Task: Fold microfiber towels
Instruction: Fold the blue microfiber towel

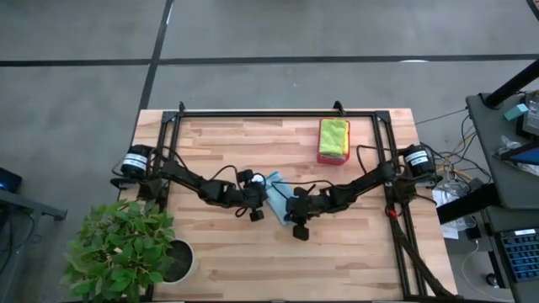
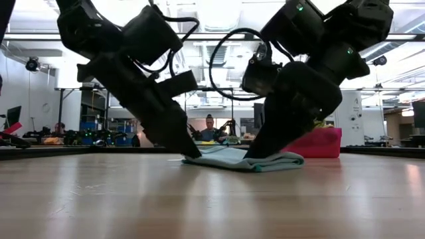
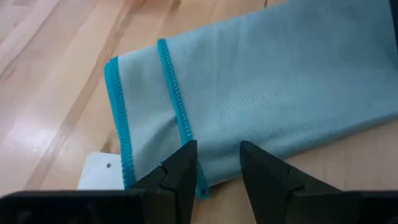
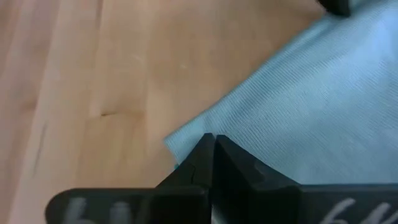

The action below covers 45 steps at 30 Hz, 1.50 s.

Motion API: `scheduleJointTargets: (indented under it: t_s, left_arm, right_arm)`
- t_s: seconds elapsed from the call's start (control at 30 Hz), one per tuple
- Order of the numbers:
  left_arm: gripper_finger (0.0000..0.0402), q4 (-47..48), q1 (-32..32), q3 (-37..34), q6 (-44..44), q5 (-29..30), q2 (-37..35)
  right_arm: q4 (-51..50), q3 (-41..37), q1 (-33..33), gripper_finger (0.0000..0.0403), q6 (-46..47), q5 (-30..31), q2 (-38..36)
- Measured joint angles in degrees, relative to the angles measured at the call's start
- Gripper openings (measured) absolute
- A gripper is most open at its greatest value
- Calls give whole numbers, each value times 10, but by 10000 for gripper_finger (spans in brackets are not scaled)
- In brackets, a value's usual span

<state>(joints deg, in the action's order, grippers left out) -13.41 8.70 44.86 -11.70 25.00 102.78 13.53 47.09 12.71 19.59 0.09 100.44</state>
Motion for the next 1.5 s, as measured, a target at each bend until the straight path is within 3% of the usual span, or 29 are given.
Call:
scheduleJointTargets:
  t_s: [0.23,0.53,0.83,1.13,1.5]
  left_arm:
    - [109,13,0,0,-1,-7,-1]
    - [109,28,0,1,0,-7,-24]
    - [109,42,0,1,1,-7,-86]
    - [109,40,5,0,1,-8,-148]
    - [109,20,7,1,0,-7,-196]
  right_arm:
    - [24,3,7,12,-1,-14,23]
    - [-11,-1,8,12,-16,-21,-32]
    - [-51,-19,9,12,-55,-15,-144]
    - [-21,-69,9,12,-139,71,-289]
    - [-38,-90,9,12,-178,106,-432]
